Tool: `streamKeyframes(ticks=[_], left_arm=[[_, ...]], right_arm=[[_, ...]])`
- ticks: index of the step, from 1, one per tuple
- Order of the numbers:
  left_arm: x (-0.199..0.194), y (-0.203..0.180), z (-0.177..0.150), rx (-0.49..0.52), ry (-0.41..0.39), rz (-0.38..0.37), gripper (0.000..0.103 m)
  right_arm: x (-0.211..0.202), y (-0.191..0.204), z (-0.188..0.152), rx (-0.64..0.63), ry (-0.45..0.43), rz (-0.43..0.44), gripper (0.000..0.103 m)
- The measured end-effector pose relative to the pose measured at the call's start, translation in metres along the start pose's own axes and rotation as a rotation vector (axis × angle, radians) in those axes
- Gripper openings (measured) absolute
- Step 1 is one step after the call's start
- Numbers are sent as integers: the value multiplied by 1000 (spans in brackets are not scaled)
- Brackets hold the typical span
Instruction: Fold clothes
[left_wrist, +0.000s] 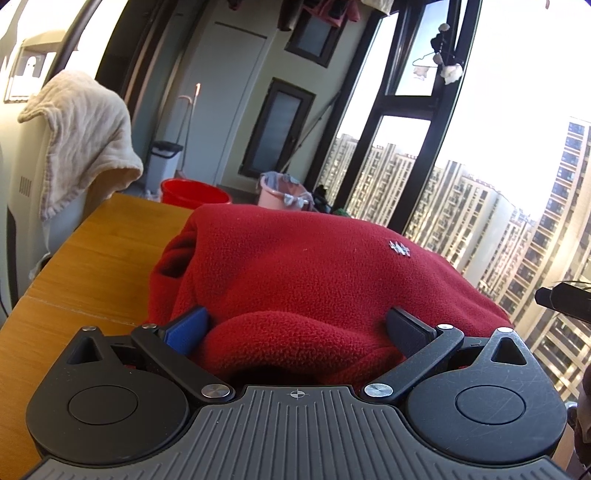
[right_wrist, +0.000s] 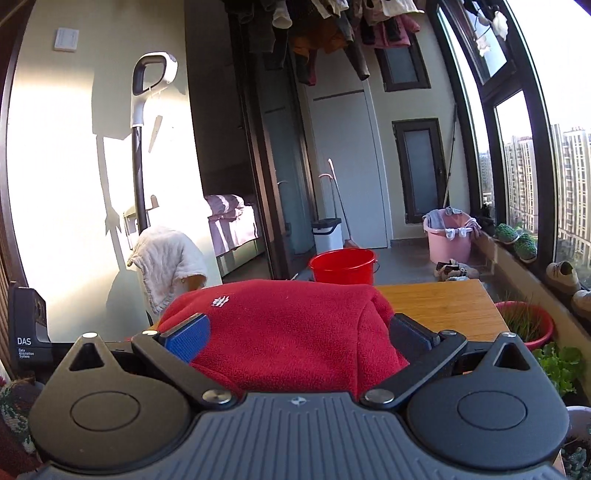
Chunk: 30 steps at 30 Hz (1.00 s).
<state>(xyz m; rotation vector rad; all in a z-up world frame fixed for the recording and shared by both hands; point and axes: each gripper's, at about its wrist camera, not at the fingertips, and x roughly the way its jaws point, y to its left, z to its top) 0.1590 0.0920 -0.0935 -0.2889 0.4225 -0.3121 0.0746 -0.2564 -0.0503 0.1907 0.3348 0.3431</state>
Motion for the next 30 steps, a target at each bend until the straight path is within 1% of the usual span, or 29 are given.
streamKeyframes(ticks=[2, 5, 6, 7, 10, 11, 12, 14, 16, 17, 20, 22, 24, 25, 26, 27, 28, 29, 30], left_arm=[[1, -1, 0, -5, -1, 7, 103], [1, -2, -1, -6, 0, 15, 103], [1, -3, -1, -5, 0, 17, 103], [1, -3, -1, -6, 0, 18, 103], [3, -5, -1, -6, 1, 26, 103], [3, -6, -1, -6, 1, 30, 103], [3, -7, -1, -5, 1, 33, 103], [6, -11, -1, -3, 4, 37, 103], [13, -15, 1, -5, 9, 27, 103], [18, -17, 2, -3, 14, 16, 103], [41, -23, 9, 29, 30, -12, 103], [53, -20, 18, 50, 42, -12, 103], [58, -12, 31, 45, 68, -30, 103], [55, -7, 37, 36, 83, -46, 103], [51, -4, 42, 32, 89, -65, 103], [47, 0, 48, 46, 91, -72, 103], [44, 2, 53, 70, 94, -66, 103], [43, 4, 56, 88, 104, -49, 103], [49, 9, 57, 78, 135, -44, 103]], right_arm=[[23, -19, 3, 100, 37, -20, 103], [59, -43, -10, 298, 120, 21, 103], [69, -47, -15, 333, 140, 34, 103], [77, -49, -19, 351, 156, 43, 103], [87, -58, -30, 382, 163, 90, 103], [88, -62, -31, 397, 161, 113, 96], [87, -67, -31, 406, 157, 135, 93], [85, -75, -26, 381, 151, 154, 82], [84, -85, -18, 356, 143, 150, 76], [84, -89, -13, 350, 139, 130, 75], [94, -97, 1, 317, 142, 54, 74], [100, -92, 3, 281, 158, 18, 75], [102, -84, 3, 232, 161, -9, 76], [101, -81, 2, 222, 163, -30, 78], [99, -78, 1, 232, 172, -47, 83], [96, -76, -1, 243, 181, -63, 86], [95, -77, -4, 269, 190, -70, 91], [93, -78, -8, 296, 198, -76, 94], [95, -80, -12, 333, 203, -71, 93]])
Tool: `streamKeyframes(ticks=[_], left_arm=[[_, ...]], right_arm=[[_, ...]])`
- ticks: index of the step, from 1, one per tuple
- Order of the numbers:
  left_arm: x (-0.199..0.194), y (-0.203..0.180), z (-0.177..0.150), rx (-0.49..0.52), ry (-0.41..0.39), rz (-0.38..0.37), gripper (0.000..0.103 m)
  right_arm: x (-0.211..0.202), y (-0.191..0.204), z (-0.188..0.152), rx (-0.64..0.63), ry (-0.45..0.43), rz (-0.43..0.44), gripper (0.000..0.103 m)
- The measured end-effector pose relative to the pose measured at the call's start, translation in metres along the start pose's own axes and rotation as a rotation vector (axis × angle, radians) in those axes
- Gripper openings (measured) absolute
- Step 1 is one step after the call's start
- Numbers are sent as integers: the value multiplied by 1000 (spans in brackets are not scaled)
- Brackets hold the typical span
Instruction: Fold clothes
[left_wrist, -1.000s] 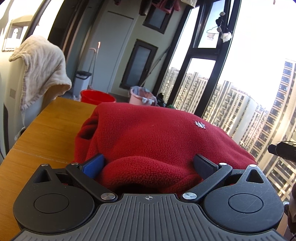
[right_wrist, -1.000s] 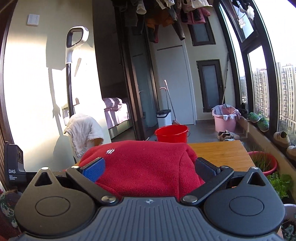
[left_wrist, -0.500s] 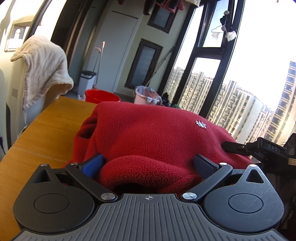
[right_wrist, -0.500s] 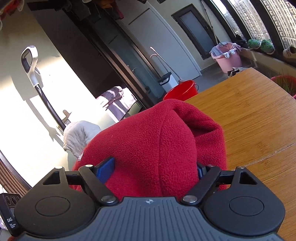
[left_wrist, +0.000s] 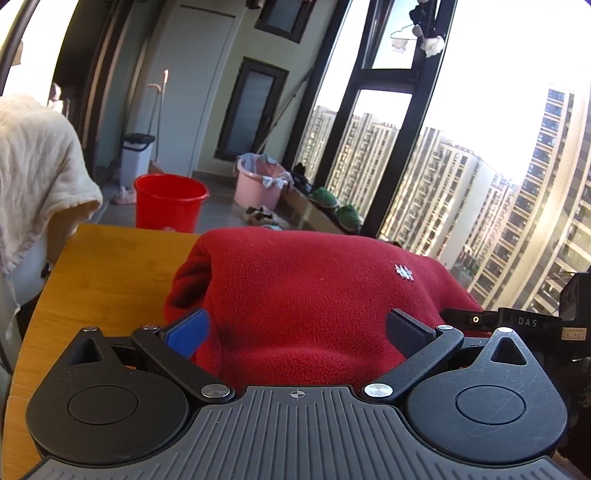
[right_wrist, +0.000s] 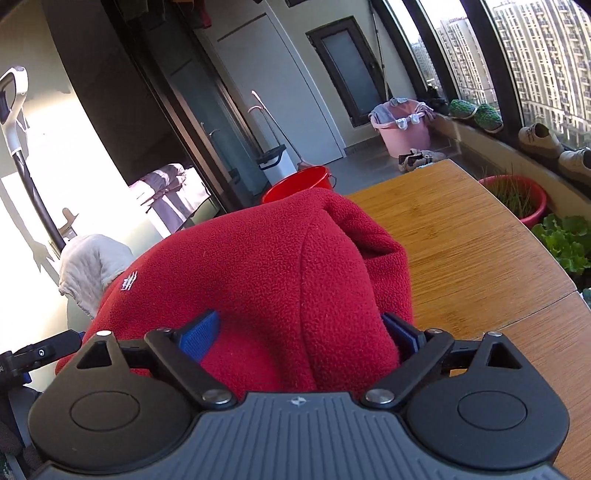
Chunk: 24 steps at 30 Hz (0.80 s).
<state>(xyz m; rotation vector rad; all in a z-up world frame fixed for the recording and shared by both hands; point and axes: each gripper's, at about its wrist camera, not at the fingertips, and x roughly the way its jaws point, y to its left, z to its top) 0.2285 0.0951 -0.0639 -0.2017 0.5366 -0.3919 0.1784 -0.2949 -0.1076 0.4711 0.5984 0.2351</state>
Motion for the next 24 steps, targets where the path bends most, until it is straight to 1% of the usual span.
streamKeyframes(ticks=[2, 4, 5, 6, 9, 11, 12, 15, 17, 19, 21, 22, 23, 24], left_arm=[[15, 15, 2, -70, 81, -43, 103], [33, 31, 4, -183, 145, -113, 103], [42, 35, 7, -209, 159, -131, 103], [49, 36, 12, -200, 153, -127, 103], [76, 35, 28, -137, 102, -67, 103], [90, 39, 32, -130, 64, -40, 103], [94, 41, 34, -144, 53, -33, 103], [88, 34, 28, -164, 42, -8, 103], [76, 27, 25, -127, 48, 9, 103], [54, 18, 27, -64, 49, 32, 103], [31, 10, 35, 5, 15, 52, 103], [19, 6, 41, 31, -17, 51, 103], [8, 3, 47, 47, -54, 43, 103], [0, 0, 53, 44, -83, 22, 103]], right_arm=[[9, -2, 2, 40, 1, 21, 93], [23, 1, 8, 53, -3, 43, 93], [31, 4, 12, 37, -13, 45, 93], [40, 7, 16, 21, -22, 47, 93], [69, 12, 37, -39, -36, 34, 92], [84, 15, 52, -96, -39, 13, 92], [90, 17, 59, -130, -38, 0, 92], [86, 23, 67, -212, -6, -28, 92], [74, 26, 65, -255, 28, -48, 96], [56, 27, 63, -240, 46, -58, 96], [32, 30, 64, -202, 14, -66, 97], [21, 35, 65, -197, -23, -54, 101], [12, 42, 68, -208, -64, -38, 103], [5, 48, 71, -220, -101, -20, 103]])
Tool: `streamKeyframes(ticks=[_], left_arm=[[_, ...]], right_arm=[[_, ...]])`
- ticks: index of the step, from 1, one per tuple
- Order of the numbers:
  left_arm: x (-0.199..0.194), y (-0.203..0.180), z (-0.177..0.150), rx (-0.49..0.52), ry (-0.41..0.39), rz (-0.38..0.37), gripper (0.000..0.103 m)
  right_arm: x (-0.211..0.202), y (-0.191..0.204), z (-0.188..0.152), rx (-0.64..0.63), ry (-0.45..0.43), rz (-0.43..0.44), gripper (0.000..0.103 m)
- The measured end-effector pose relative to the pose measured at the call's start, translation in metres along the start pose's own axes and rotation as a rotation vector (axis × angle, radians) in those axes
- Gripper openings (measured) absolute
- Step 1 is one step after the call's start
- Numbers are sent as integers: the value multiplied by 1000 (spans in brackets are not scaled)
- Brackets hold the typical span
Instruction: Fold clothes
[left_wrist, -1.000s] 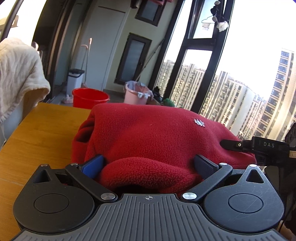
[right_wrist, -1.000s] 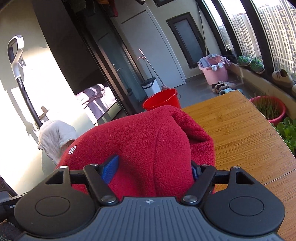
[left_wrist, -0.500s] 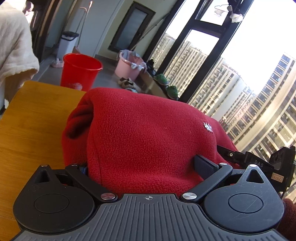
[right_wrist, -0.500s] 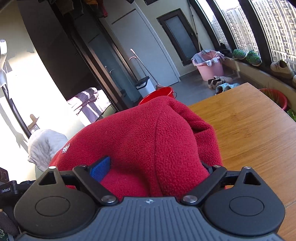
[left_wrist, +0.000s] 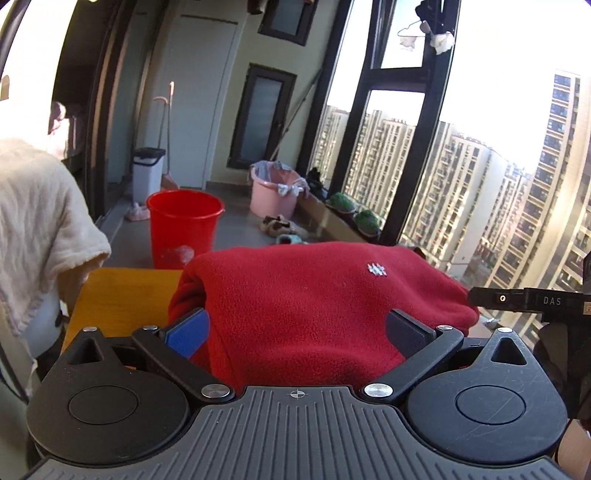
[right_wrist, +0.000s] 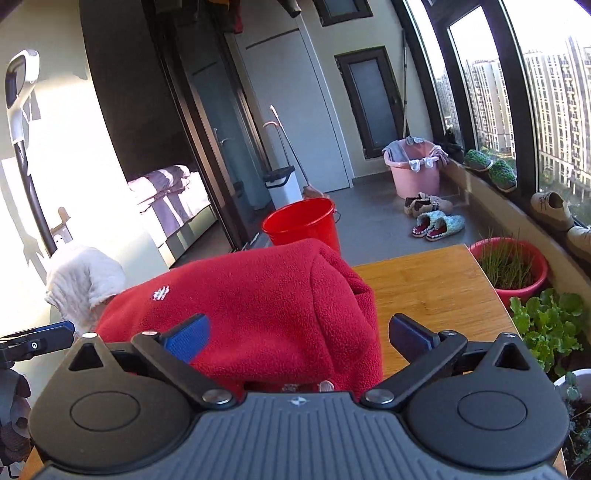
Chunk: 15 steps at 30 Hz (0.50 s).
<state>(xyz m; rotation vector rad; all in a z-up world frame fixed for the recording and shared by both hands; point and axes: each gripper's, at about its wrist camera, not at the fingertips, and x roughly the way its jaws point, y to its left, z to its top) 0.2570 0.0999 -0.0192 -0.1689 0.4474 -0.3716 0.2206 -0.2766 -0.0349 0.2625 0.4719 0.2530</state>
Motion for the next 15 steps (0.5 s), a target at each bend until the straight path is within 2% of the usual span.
streamKeyframes(ticks=[2, 3, 5, 7, 9, 11, 15], left_arm=[[-6, -3, 9, -50, -32, -72, 103], [0, -4, 6, -76, -9, -98, 103], [18, -10, -6, -105, 62, -104, 103], [38, -9, -26, -99, 129, -73, 103], [47, -5, -35, -63, 134, -55, 103], [54, -3, -32, -26, 129, -43, 103], [75, 4, -20, -3, 134, -17, 103]], right_arm=[[6, 14, 7, -53, -34, 40, 103], [11, 22, 10, -77, -47, 59, 103], [37, 30, 5, -81, -6, 54, 103], [60, 35, -7, -70, 46, 9, 103], [66, 36, -25, -48, 69, -21, 103], [60, 39, -37, -58, 50, -36, 103], [66, 36, -32, -63, 43, -58, 103]])
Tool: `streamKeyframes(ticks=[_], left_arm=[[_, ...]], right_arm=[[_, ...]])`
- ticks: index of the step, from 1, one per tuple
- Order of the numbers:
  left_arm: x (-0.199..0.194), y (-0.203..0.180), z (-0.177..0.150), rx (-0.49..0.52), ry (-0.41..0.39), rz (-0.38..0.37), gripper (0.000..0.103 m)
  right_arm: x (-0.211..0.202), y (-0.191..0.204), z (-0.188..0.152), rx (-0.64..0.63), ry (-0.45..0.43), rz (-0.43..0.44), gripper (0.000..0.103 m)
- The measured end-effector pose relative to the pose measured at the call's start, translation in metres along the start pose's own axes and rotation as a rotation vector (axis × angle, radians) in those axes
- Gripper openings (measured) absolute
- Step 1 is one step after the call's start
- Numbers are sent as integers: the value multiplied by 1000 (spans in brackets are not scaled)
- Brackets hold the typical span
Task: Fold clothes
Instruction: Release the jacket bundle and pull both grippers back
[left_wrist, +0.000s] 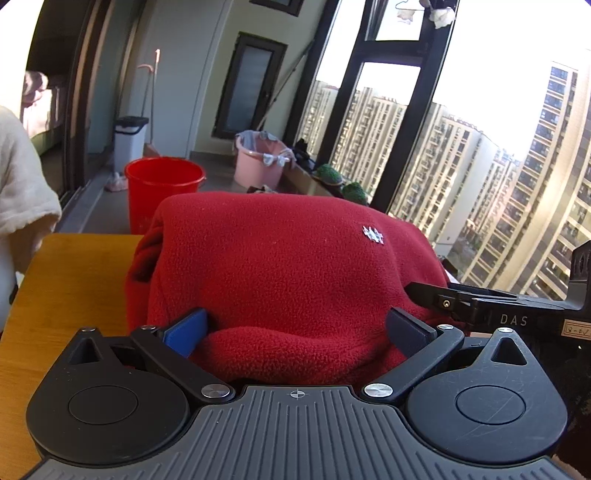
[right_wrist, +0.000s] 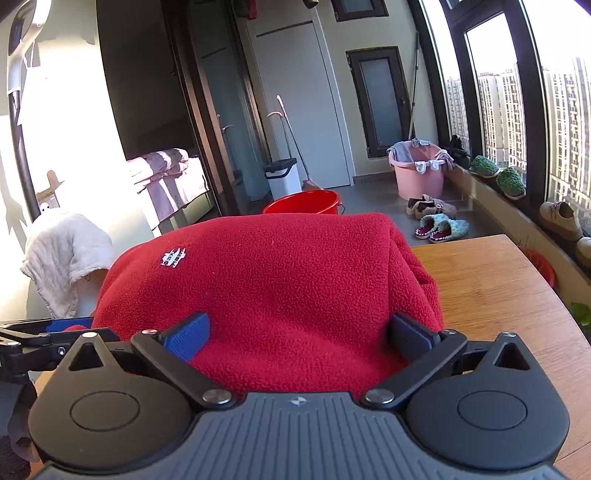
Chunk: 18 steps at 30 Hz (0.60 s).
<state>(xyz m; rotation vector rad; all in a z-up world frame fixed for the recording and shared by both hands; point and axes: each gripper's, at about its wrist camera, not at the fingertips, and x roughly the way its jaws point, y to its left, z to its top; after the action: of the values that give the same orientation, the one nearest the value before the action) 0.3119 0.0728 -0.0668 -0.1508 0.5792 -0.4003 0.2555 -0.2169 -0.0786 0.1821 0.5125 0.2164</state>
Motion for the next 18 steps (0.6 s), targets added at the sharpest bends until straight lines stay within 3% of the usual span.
streamKeyframes(ticks=[5, 9, 14, 18], left_arm=[[-4, -14, -6, 30, -9, 39, 103], [-26, -19, -13, 20, -30, 81, 103], [-92, -37, -19, -14, -78, 114, 103], [-140, -73, -43, 24, -89, 186, 103]], right_arm=[[12, -1, 7, -94, -7, -10, 103], [-6, 6, 14, -79, -4, -45, 103], [-94, 13, 2, 69, -4, 82, 103], [-147, 24, -26, 138, 91, 132, 103]])
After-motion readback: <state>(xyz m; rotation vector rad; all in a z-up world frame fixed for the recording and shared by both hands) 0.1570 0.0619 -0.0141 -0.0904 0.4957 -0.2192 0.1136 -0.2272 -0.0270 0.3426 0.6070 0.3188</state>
